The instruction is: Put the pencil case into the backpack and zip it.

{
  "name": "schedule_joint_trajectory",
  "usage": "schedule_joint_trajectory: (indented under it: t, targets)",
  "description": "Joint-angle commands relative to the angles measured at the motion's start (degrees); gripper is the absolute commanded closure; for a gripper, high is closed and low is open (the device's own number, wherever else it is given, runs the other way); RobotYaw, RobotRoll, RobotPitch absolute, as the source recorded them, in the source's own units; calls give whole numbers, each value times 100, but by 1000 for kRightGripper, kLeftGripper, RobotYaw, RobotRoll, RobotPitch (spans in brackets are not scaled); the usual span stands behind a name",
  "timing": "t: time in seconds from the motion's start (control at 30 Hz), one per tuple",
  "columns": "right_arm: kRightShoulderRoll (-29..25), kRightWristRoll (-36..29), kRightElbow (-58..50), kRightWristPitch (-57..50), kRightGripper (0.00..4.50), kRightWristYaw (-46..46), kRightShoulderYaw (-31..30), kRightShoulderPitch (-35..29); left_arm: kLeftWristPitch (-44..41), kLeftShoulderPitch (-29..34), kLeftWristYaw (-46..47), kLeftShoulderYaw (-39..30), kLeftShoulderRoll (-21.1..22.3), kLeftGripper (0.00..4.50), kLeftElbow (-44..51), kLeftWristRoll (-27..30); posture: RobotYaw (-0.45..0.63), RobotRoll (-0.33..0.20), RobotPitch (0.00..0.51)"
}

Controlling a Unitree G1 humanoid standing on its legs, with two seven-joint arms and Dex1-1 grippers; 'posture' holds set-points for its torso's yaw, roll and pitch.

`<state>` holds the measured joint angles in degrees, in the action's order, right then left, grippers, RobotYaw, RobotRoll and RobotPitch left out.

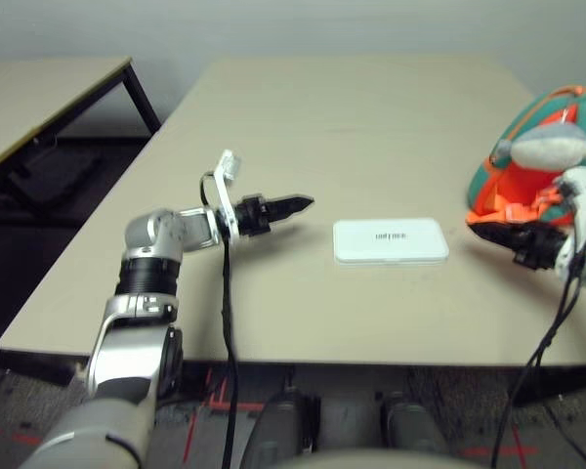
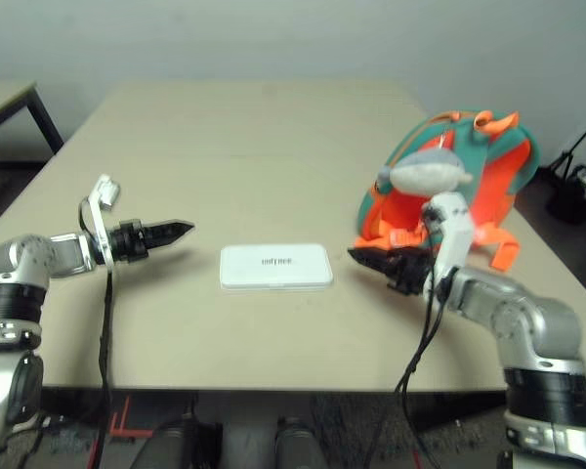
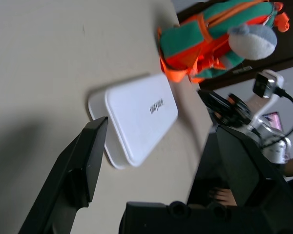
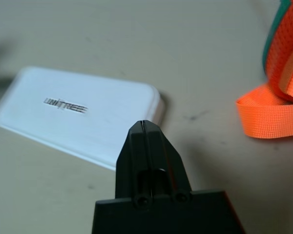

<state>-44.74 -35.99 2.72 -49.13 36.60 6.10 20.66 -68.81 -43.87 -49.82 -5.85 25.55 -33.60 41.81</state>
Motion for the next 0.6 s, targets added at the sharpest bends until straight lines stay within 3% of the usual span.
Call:
schedule_joint_trajectory:
  t: [0.03,0.3,0.6]
  targets:
    - [146,418,-71,-159,4475,-282,-286,102,-273,-130,-121,168,-38,0,-370,-188,-36,0,0]
    - [616,1612,-219,-100,4475,-1260,-839,294,281,-459,-490,632,-362,0,-1355,-894,-62,0,1]
    - [904,2067,-495,-252,4475,-1364,-996,91,838,-738,-673,718,-758,0,-2221,-1485,-84,0,8]
